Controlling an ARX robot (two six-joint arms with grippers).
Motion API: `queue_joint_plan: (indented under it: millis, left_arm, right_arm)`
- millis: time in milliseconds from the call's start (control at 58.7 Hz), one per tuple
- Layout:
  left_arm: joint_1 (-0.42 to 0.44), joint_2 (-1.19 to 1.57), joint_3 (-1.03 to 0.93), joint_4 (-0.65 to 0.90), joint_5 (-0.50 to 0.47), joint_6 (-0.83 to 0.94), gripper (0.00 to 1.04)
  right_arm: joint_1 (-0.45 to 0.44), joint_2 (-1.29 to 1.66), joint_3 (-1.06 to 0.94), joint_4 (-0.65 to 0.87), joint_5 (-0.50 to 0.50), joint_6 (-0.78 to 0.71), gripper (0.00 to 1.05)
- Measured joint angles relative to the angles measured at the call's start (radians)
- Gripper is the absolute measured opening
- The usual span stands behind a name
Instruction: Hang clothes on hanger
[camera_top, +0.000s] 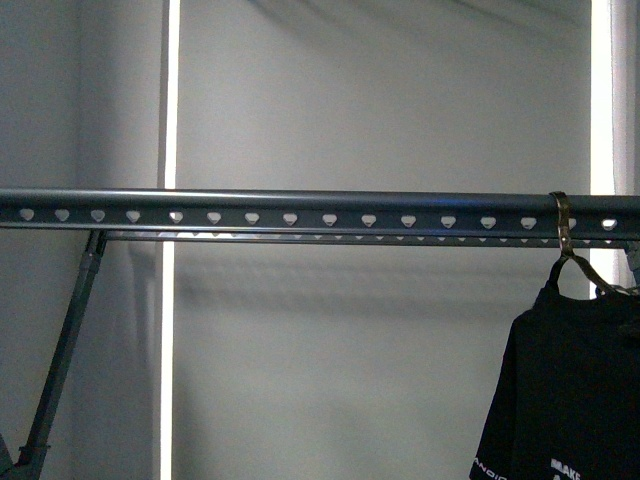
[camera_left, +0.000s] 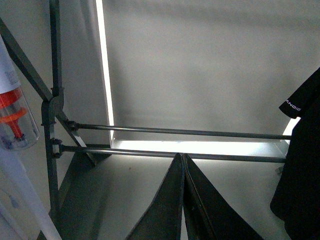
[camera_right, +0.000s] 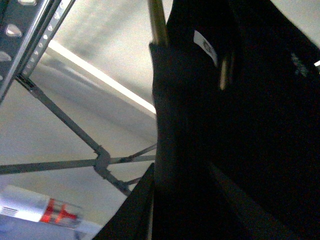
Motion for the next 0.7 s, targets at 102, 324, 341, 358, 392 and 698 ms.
queue_joint_plan:
  millis: [102, 324, 341, 358, 392, 698]
  left_arm:
    - [0.000, -0.042, -0.035, -0.003, 0.000, 0.000, 0.04]
    - [0.000, -0.137, -0.093, -0.040, 0.000, 0.000, 0.04]
    - [0.000, -0.146, -0.097, -0.044, 0.000, 0.000, 0.04]
    - [0.000, -0.151, -0.099, -0.047, 0.000, 0.000, 0.04]
    - [0.000, -0.169, -0.107, -0.057, 0.000, 0.000, 0.04]
    - [0.000, -0.313, -0.152, -0.154, 0.000, 0.000, 0.04]
  right_arm:
    - [-0.004, -0.127, -0.163, 0.110, 0.076, -0.103, 0.51]
    - [-0.014, -0.621, -0.585, 0.222, 0.083, -0.227, 0.89]
    - [-0.013, -0.680, -0.623, 0.208, 0.085, -0.233, 0.93]
    - [-0.011, -0.711, -0.642, 0.197, 0.089, -0.238, 0.95]
    - [0.008, -0.837, -0.704, 0.129, 0.144, -0.275, 0.97]
    - [0.216, -1.460, -0.924, -0.290, 0.496, -0.618, 0.37]
